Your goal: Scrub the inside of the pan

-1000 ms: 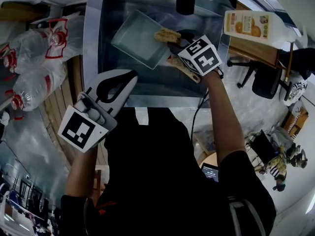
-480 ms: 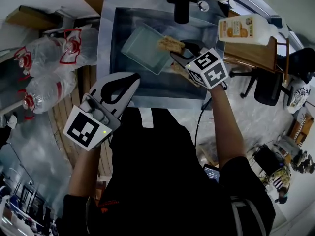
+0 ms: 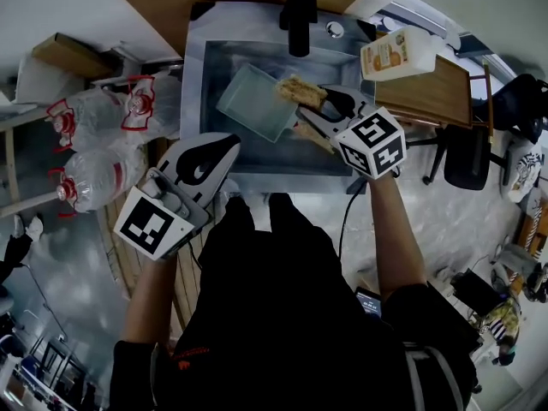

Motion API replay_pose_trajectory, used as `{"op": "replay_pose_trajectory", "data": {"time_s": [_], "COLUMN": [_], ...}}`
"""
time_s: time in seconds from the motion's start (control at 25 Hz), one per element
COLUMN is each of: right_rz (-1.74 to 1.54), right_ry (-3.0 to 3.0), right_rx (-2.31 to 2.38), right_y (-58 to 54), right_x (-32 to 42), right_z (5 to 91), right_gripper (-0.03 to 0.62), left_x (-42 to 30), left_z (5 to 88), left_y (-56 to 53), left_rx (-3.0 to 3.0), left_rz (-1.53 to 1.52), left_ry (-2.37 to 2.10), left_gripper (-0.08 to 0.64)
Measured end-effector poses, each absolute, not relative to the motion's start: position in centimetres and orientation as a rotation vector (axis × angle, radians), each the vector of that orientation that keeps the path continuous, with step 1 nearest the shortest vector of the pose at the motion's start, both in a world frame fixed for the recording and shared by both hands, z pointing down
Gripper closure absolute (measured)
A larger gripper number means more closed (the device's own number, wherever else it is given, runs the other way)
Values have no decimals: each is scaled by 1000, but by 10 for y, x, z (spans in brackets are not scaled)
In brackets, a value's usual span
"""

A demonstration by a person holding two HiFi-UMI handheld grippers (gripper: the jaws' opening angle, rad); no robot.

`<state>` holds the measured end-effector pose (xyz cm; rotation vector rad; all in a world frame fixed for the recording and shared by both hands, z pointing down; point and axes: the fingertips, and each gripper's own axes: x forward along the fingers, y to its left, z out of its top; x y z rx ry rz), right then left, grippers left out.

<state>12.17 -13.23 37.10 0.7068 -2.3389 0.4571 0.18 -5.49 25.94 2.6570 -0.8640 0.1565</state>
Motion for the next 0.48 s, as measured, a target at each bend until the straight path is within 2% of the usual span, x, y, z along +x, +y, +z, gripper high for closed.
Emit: {"op": "replay_pose_trajectory", "data": {"time_s": [0.48], "right_rz": [393], "right_ry": [-2511], "right_rx": [810], "right_y": [-107], "right_x": [119], "right_z": [286], "right_gripper": [396], "left_x": [-4], "left_z": [210], "left_y": [-46], "left_rx": [2744], "left_rz": [123], "left_ry": [-913], "left_gripper": [537]}}
